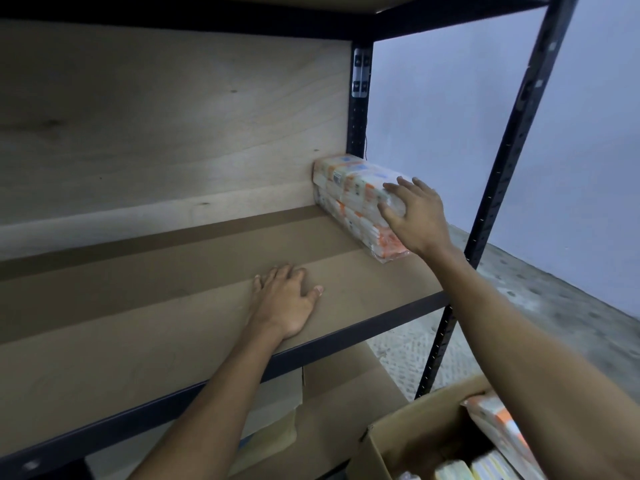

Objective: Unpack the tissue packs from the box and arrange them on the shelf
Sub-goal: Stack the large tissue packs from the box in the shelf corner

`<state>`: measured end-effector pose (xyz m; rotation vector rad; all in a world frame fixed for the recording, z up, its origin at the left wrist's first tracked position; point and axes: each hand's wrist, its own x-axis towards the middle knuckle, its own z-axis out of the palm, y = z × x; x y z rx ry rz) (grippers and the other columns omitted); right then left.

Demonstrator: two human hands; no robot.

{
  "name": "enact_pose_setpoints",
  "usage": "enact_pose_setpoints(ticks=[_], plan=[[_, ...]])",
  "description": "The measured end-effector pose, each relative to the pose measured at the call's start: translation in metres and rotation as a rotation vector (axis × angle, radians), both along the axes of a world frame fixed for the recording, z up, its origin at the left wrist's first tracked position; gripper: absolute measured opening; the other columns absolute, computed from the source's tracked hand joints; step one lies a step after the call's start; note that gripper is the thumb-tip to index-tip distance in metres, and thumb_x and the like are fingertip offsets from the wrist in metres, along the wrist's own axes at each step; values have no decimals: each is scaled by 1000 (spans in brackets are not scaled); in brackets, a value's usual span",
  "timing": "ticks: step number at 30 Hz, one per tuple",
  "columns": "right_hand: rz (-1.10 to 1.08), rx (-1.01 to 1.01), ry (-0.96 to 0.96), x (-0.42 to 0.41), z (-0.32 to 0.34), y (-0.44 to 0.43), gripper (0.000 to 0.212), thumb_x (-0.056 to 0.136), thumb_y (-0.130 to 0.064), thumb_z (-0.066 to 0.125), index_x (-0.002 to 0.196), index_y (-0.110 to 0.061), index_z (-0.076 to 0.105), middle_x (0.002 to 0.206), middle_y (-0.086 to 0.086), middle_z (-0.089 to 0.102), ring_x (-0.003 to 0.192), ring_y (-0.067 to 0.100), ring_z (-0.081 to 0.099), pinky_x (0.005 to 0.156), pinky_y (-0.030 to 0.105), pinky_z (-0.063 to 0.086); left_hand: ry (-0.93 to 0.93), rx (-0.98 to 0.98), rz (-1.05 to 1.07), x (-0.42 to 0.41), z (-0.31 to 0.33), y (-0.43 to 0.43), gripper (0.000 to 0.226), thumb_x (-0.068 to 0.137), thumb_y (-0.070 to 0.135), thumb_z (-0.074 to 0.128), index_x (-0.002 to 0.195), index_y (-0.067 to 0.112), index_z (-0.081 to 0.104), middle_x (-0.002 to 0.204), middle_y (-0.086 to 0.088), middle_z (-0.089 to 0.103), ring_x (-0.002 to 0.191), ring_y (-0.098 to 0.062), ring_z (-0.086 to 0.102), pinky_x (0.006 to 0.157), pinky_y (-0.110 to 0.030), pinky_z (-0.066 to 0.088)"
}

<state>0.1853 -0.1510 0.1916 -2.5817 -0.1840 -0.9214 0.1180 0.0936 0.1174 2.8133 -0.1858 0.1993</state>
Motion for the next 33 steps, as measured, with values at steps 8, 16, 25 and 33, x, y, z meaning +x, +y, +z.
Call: enact_pose_setpoints(ticks=[8,16,25,33], plan=[[-1,-7,60,-61,-8,0,45,92,-38,48,136,-25,49,148,7,41,141,28,29,114,49,25,15,-51,-104,-29,9,-2,55,98,50,36,146,24,37,156,2,29,145,-17,22,117,-37,14],[-2,-32,85,-136,-46,2,42,92,-38,48,130,-23,55,140,6,51,135,26,39,112,43,31,-69,-122,-284,-76,8,-39,50,99,44,40,144,23,41,154,2,34,144,-16,24,115,-33,15],[-148,32,338,-221,-132,-62,43,93,-43,46,131,-25,54,140,0,52,135,26,37,112,43,30,-103,-181,-558,-125,-38,-116,50,100,43,37,147,27,34,156,7,27,146,-9,10,118,-31,-3],[-292,57,494,-282,-210,-129,40,91,-44,48,117,-19,64,128,6,61,125,30,48,105,42,37,73,-99,-726,-143,-108,-186,52,100,47,33,149,32,26,158,9,23,147,-9,8,120,-38,1]])
